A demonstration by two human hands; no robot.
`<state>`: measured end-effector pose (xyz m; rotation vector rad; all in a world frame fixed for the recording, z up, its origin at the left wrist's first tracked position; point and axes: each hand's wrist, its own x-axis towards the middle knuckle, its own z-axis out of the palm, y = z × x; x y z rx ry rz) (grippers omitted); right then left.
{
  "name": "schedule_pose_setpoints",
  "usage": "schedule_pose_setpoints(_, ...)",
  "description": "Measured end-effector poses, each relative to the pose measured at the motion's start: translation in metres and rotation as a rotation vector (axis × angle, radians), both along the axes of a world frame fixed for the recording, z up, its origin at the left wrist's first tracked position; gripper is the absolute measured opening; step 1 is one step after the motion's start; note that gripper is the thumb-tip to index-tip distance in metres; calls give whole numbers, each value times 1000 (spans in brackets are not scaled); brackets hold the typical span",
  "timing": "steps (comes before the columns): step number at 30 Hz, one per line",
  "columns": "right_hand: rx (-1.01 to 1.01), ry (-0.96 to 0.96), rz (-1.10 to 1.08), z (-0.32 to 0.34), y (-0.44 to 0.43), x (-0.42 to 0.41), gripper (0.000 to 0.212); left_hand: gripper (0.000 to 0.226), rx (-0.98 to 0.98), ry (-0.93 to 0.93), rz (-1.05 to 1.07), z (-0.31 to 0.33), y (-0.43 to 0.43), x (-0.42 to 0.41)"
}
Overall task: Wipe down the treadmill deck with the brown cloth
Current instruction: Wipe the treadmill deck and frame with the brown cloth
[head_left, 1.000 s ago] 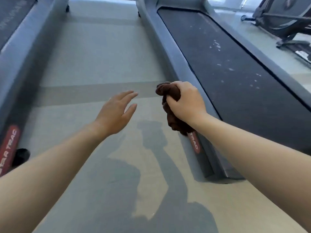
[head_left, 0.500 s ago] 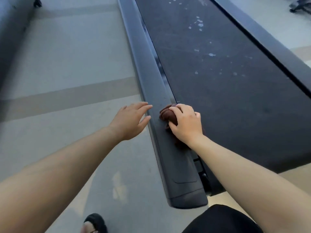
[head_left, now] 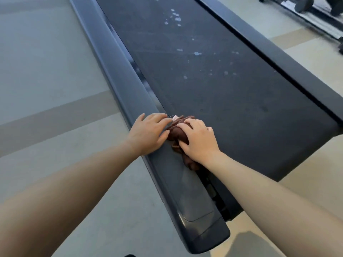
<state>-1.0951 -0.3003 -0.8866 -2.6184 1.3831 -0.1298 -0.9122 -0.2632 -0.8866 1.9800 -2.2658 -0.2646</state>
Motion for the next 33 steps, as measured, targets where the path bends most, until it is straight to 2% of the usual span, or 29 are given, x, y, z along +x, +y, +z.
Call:
schedule_pose_setpoints(5, 44, -219, -106, -13, -44, -16, 38, 49, -28, -39, 85, -24, -30, -10)
schedule_pose_setpoints(8, 69, -222, -75, -14, -76, -33, 40, 47, -34, -87, 122, -25, -31, -12)
schedule_pose_setpoints(10, 113, -209, -24, -13, -93, -44, 41, 44, -19, -106, 217, -22, -20, -17)
schedule_pose_setpoints(16, 264, -224, 239, -9, -96, -74, 36, 58, 203, -196, 440, -10, 18, -86)
schedule_pose_setpoints(22, 214, -245, 374, -12, -45, -135, 32, 60, 214, -74, 762, -16, 44, -176)
schedule_pose_setpoints(27, 154, -220, 331, -26, -55, -118, 46, 62, 129, -154, 773, -32, 64, -186)
schedule_pose_setpoints(33, 107, -286, 319, -35, -62, -102, 47, 63, 52, -167, 763, -41, 63, -181)
